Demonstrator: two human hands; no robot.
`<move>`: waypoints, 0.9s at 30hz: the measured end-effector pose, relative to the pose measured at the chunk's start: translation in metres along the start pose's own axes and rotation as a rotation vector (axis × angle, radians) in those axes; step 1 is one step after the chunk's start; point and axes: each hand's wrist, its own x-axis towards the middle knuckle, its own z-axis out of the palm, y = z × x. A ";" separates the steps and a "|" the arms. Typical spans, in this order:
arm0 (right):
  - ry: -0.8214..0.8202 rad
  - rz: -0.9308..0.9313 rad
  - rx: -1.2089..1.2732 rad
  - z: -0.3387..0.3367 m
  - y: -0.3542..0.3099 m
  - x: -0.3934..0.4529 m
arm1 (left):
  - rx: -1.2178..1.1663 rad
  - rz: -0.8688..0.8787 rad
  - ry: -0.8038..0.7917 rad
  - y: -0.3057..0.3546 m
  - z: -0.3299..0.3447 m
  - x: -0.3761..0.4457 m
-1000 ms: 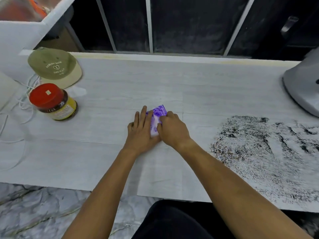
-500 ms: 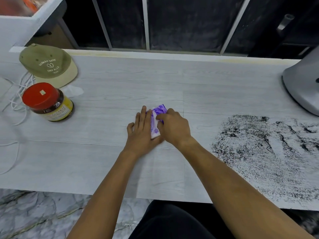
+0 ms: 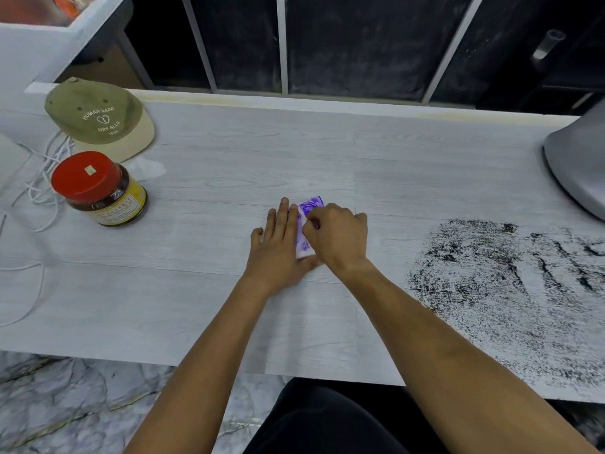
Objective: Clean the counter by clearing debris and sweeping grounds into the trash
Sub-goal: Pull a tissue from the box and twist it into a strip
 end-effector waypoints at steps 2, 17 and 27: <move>0.023 0.043 0.129 -0.002 -0.002 -0.003 | -0.022 0.004 -0.023 0.001 -0.002 0.002; 0.344 0.262 1.174 -0.079 0.011 -0.008 | -0.013 0.001 -0.094 -0.001 -0.009 0.005; -0.022 0.678 1.335 -0.075 0.083 -0.042 | 0.012 0.078 -0.060 -0.022 -0.030 0.011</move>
